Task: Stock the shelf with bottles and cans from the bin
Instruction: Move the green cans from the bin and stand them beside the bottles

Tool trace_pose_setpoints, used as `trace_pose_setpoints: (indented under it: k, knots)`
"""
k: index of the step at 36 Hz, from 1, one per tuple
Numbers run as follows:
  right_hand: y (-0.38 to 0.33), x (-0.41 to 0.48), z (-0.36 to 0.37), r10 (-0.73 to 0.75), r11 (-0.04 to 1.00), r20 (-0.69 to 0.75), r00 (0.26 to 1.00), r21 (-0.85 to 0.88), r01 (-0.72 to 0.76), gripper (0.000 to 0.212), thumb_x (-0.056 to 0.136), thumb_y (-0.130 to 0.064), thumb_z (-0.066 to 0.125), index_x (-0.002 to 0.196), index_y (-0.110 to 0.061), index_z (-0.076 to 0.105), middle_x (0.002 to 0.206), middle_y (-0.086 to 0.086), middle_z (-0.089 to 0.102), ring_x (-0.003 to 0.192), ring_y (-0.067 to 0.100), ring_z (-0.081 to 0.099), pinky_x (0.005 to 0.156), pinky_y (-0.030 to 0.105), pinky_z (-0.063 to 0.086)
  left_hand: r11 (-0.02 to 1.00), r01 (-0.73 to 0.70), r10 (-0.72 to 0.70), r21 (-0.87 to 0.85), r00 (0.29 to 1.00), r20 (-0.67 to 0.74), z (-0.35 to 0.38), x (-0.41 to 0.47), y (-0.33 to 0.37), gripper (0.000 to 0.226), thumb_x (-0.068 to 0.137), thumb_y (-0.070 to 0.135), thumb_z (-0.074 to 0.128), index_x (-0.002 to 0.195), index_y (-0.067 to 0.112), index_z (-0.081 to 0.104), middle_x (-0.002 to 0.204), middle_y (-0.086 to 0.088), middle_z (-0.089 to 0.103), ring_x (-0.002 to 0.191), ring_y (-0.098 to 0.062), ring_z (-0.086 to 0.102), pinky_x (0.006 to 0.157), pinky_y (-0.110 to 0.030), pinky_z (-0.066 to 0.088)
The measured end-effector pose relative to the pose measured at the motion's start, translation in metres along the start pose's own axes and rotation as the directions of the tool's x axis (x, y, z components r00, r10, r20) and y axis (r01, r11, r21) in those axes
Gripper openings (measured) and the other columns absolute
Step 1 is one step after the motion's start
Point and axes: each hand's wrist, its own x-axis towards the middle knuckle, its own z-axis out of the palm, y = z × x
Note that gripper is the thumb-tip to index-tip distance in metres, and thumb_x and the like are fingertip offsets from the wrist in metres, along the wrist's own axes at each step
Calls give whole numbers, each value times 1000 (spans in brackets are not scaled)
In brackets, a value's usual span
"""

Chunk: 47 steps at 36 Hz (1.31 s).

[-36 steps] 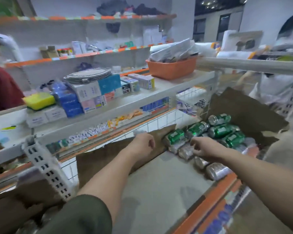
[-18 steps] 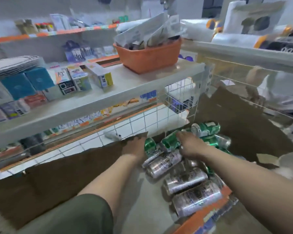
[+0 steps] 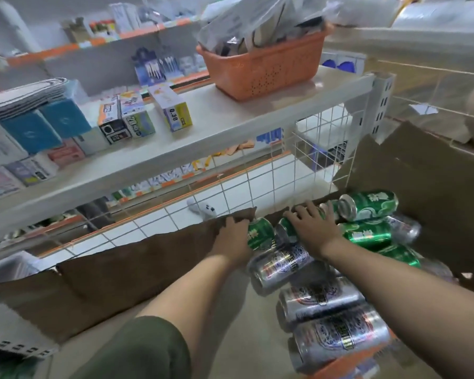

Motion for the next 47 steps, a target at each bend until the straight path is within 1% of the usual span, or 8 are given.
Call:
trace_pose_setpoints:
  k: [9,14,21,26,34,39,44,47]
  knots:
    - [-36,-14,-57,68,967,42,997,243,-77,75,91,-40,66,149,-39,19,151,7,28,139,33,33,107,60,34,976,156,-158,-153,987,-1,-53,-38,-12,17,80,38,71,90,25,66,90,0,70,82,-21,69,63,-29,51]
    - [-82,-27,-80,-79,957,-43,996,276,88,70,77,-45,75,132,-40,32,128,3,43,111,30,52,87,46,50,965,211,-227,-156,970,-91,-95,-93,-46,44,73,23,74,116,27,67,103,2,66,95,-21,63,87,-33,55]
    - [-184,-60,-122,-332,858,-90,939,384,340,70,79,-46,70,132,-27,29,116,2,42,100,29,60,79,40,51,914,364,-393,-181,904,-167,-141,-194,-119,40,77,17,73,116,13,65,108,-10,71,94,-26,70,84,-38,61]
    - [-274,-90,-144,-405,807,-123,906,417,418,51,77,-44,70,103,-34,27,100,-12,43,92,21,50,80,44,49,889,413,-452,-196,858,-243,-166,-273,-180,68,79,11,78,143,13,54,137,-12,62,118,-30,64,95,-37,56]
    - [-430,-147,-149,-503,759,-98,859,427,493,87,66,-58,68,139,-24,35,138,-4,44,126,23,49,102,42,44,859,492,-512,-143,836,-199,-183,-408,-289,74,73,18,83,140,15,54,140,-10,54,125,-29,54,101,-41,53]
    - [-505,-171,-135,-533,745,-104,840,413,524,64,57,-54,70,111,-28,48,110,-5,56,105,22,58,84,39,50,852,506,-523,-137,837,-162,-177,-472,-351,83,71,27,92,143,12,54,142,-9,56,128,-29,56,101,-37,53]
    - [-548,-193,-133,-490,773,-84,868,418,477,59,70,-43,81,118,-28,48,110,-5,59,94,22,56,70,29,40,830,544,-557,-123,817,-148,-169,-507,-384,56,69,29,91,114,15,60,130,-10,63,108,-27,66,89,-40,60]
    - [-561,-197,-133,-497,773,-89,863,405,488,62,73,-36,80,125,-28,47,106,-9,55,90,17,51,71,25,36,846,518,-532,-121,836,-134,-167,-511,-400,68,71,26,90,132,18,60,132,-10,60,111,-28,64,90,-37,58]
